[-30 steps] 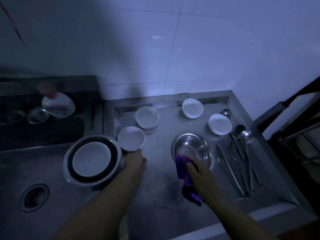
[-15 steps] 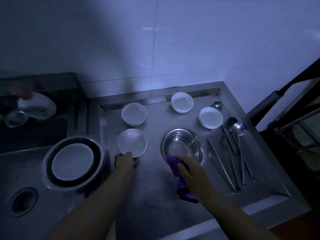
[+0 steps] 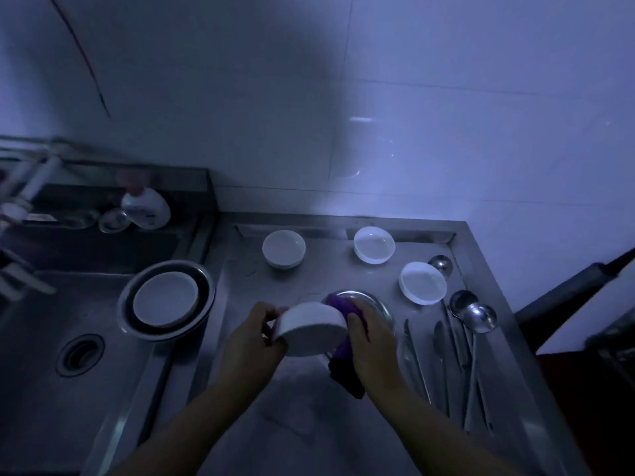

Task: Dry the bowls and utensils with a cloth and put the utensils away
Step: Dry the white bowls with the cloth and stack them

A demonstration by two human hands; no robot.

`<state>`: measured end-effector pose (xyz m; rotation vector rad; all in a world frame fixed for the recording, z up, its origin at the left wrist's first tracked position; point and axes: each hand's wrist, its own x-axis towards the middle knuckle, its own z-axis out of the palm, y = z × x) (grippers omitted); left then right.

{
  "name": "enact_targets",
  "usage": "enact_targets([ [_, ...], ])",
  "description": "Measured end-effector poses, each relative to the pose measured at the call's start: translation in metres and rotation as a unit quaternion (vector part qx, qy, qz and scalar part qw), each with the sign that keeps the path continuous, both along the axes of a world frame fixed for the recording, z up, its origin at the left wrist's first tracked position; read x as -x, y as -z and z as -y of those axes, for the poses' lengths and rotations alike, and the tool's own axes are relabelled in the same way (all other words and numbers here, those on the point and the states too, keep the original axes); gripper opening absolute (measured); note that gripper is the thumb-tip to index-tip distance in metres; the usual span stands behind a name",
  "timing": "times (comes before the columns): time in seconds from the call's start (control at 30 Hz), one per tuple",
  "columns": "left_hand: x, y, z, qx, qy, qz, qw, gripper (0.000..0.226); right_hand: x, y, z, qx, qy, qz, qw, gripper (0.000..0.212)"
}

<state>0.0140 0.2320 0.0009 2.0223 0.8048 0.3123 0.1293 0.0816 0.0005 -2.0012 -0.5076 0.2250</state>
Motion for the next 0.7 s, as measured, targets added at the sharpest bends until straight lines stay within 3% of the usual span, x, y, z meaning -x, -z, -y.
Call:
enact_targets([
  [0.2,0.016,-0.057,0.034,-0.098,0.043,0.048,0.993,0.046,0.007,-0.035,0.01,-0.097,0.049,-0.037,0.993,0.023],
  [0.33,0.027,-0.089,0.042,-0.179,0.067,0.078,0.979,0.048,0.009,-0.061,0.016,-0.133,0.012,-0.049,0.99,0.024],
  [0.5,0.039,-0.112,0.047,-0.184,-0.004,0.127,0.975,0.048,0.024,-0.084,0.02,-0.171,-0.015,-0.004,0.985,0.021],
  [0.6,0.044,-0.119,0.044,-0.138,-0.049,0.14,0.979,0.037,0.038,-0.096,0.022,-0.221,-0.035,0.144,0.964,0.015],
  [0.7,0.044,-0.126,0.043,-0.071,-0.06,0.182,0.979,0.02,0.042,-0.103,0.02,-0.168,-0.106,0.406,0.892,0.027],
])
